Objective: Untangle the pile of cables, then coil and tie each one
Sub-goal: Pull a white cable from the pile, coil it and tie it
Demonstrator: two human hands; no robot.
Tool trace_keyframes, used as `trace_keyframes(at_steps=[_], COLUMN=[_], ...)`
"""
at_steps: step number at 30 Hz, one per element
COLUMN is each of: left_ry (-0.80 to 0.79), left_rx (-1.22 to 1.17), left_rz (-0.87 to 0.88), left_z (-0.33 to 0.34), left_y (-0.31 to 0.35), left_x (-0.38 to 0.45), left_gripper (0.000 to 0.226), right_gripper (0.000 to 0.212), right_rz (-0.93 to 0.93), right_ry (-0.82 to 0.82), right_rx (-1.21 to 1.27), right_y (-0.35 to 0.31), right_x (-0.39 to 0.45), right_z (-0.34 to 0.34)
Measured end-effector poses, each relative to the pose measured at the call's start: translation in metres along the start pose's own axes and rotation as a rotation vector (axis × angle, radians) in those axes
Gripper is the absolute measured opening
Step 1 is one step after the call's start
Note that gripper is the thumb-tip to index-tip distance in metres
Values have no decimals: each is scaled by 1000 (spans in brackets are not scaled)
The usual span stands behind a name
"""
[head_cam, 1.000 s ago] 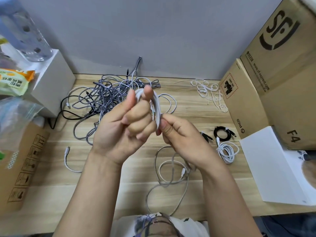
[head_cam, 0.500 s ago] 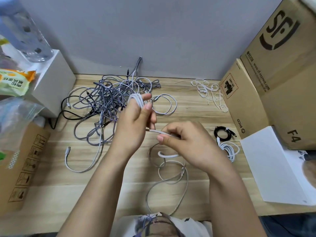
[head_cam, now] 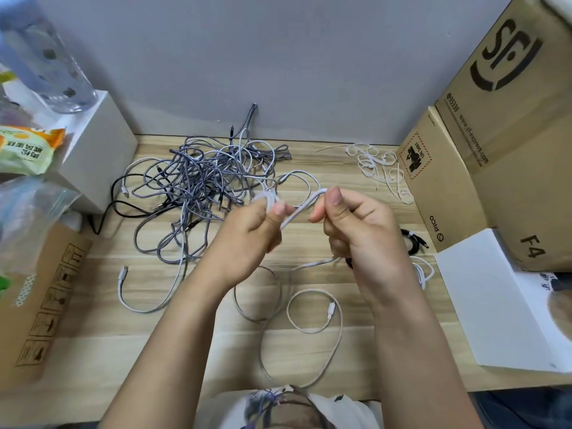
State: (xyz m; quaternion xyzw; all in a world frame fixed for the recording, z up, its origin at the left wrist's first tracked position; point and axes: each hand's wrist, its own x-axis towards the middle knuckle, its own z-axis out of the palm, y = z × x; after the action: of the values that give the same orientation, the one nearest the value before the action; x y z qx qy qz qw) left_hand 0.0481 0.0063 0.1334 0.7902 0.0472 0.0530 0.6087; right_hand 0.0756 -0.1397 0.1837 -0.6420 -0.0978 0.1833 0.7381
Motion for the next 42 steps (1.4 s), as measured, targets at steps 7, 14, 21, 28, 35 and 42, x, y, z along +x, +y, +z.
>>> trace_keyframes(at_steps=[7,14,21,28,35,42], left_ry=[-723,-876,-364,250,-50,-549], left_rx=[-529,-1235,-1649,-922,-51,-228], left_rz=[-97,123,20,-52,-91,-211], left_z=[-19,-14,-23,-3,1,-16], left_y=[7,20,38,23,17,13], left_x=[-10,-11,7,15,7,-2], left_gripper=[47,22,27,25,19,57], right_gripper=[33,24,21,29,29,23], right_rz=[-182,-138,-76,-44,-116,-154], right_ry=[146,23,-227,-297,-232,-21], right_rx=[-154,-195,-499,-749,-717,-432], right_y=[-3,9,25,19,15,2], right_x=[0,7,9,-2,-5,-4], right_z=[-1,1,0,4,3,-8])
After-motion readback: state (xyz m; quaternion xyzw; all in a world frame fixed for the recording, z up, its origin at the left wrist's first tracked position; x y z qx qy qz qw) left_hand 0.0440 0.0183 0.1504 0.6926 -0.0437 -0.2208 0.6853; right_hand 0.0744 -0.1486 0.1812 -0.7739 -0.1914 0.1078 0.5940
